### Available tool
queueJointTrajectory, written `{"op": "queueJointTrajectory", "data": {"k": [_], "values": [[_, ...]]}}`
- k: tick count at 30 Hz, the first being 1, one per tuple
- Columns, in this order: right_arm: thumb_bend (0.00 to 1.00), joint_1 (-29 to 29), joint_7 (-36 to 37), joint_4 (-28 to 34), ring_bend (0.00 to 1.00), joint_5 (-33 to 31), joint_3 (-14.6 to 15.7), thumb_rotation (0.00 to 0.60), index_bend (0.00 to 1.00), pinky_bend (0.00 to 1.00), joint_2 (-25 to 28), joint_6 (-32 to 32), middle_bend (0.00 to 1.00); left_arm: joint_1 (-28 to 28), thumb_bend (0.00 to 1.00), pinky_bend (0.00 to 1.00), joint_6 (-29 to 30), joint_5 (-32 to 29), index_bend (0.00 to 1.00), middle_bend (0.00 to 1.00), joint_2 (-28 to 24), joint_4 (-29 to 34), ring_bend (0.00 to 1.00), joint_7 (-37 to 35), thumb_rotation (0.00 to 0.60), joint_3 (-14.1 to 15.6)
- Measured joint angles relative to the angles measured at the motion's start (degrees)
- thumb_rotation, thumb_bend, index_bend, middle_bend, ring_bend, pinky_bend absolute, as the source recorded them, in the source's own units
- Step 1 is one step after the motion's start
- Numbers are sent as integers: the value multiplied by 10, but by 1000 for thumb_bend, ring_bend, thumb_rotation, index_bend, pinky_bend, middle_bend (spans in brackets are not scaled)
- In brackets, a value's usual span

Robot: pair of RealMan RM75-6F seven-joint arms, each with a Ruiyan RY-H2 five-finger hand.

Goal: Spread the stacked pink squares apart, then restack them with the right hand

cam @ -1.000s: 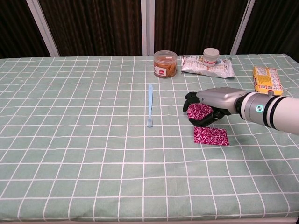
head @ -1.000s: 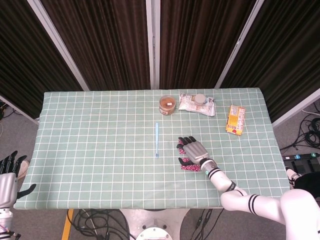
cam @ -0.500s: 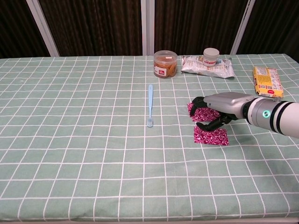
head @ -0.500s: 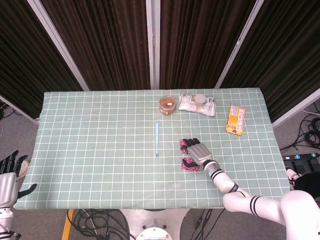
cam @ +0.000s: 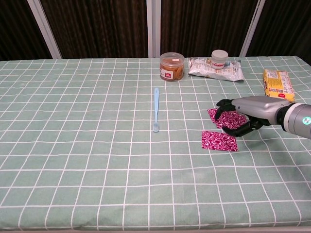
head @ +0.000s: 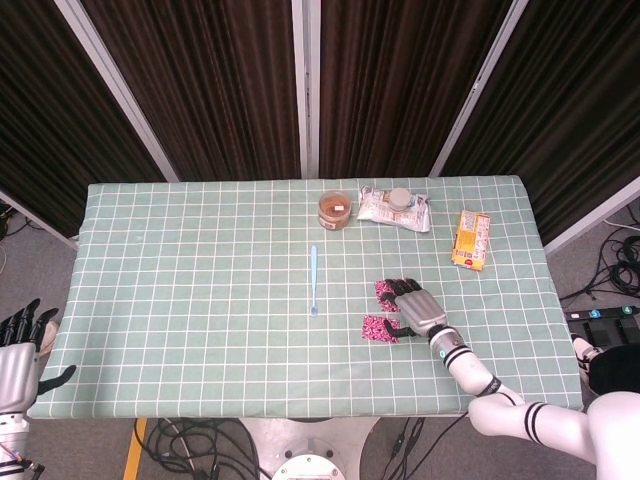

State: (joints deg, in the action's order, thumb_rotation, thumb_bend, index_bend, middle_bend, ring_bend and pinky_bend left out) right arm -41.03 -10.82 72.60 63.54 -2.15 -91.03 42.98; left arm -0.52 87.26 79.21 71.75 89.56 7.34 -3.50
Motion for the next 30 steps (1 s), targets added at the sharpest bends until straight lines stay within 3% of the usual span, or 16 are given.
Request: {"op": "queueJointTrajectory", "data": {"k": [12, 30], "values": [[420, 15, 18, -25, 0, 12, 8, 280, 227, 0, 4, -17, 0, -2, 173, 126, 2, 0, 224, 146, -2, 5, 106, 3, 600, 1], [418, 65, 20, -1, 0, 15, 28, 286, 226, 0, 66, 9, 0, 3, 173, 126, -1, 4, 225, 145, 2, 2, 106, 3, 600, 0]]}}
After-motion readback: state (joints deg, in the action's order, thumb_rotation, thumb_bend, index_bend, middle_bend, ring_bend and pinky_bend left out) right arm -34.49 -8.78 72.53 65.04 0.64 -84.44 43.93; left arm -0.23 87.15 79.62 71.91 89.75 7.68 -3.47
